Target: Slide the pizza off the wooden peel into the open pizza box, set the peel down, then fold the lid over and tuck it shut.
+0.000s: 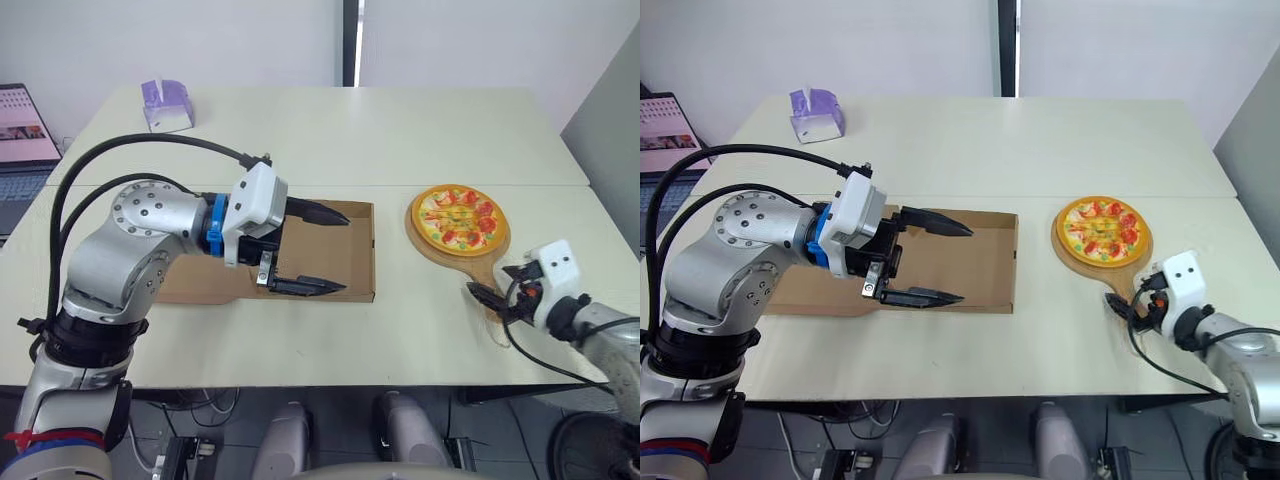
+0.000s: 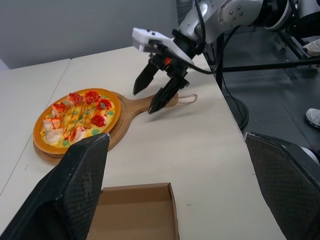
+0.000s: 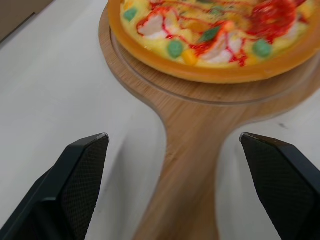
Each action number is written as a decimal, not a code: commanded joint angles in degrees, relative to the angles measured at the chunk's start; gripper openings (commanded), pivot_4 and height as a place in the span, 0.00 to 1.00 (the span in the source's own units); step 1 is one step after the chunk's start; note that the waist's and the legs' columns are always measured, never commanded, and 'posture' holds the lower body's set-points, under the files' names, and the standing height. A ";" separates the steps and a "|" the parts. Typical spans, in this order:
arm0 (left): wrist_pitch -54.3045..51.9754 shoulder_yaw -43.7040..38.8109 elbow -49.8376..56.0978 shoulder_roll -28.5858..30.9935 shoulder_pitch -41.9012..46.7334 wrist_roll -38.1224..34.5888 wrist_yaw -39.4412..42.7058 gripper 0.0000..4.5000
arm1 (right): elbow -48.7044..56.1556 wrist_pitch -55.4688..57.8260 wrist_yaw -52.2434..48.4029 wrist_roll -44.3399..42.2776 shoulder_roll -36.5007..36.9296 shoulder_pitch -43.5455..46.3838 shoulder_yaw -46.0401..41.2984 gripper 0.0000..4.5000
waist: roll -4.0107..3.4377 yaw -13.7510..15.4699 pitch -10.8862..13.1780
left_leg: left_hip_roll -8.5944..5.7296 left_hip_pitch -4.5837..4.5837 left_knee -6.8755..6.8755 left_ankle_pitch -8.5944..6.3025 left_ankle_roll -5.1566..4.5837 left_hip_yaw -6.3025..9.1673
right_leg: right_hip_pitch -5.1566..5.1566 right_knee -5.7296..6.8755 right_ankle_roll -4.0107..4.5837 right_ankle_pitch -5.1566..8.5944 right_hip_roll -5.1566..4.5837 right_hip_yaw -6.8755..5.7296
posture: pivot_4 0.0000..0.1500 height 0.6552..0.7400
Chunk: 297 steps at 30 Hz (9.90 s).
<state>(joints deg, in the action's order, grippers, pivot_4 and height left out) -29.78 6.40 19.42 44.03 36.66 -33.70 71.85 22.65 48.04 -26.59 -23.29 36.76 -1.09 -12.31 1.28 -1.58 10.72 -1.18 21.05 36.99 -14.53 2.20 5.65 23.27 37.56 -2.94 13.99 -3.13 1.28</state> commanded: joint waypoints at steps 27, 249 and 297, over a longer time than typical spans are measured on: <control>-1.38 -4.16 -0.15 -1.00 2.38 -1.41 -5.32 1.00 | -6.88 -14.08 1.85 4.82 -7.58 4.27 -0.87 0.36 | 0.37 -0.47 -0.17 | 0.14 -0.12 -0.03 0.00 0.00 -0.01 | -0.07 -0.05 0.00 0.00 0.11 -0.04 | 1.00 1.00; -26.89 -50.47 -23.71 -12.02 -40.69 -48.17 -68.81 0.00 | 0.45 -6.12 -34.12 -8.29 1.16 48.18 22.71 1.00 | 0.33 0.27 -0.10 | 0.69 -0.11 -0.25 -0.29 0.12 -0.91 | 0.27 -0.62 0.06 -0.06 0.15 0.82 | 1.00 1.00; -0.25 -17.92 -5.38 -15.72 -11.37 12.79 -66.04 0.00 | -31.24 -29.21 -31.30 11.01 2.00 46.79 19.87 1.00 | 0.63 0.10 0.12 | 0.38 0.80 -0.07 -0.36 0.25 -0.89 | 0.97 -0.68 -0.04 -0.49 0.21 0.85 | 1.00 1.00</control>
<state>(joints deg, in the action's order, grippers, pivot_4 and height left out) -30.22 -12.20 10.81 28.49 23.62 -22.91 7.38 -7.99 21.08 -58.09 -12.64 38.28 43.80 9.80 1.91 -1.48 10.84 -0.88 21.85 36.92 -14.89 2.44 4.78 24.24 36.89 -2.98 13.49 -2.91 2.12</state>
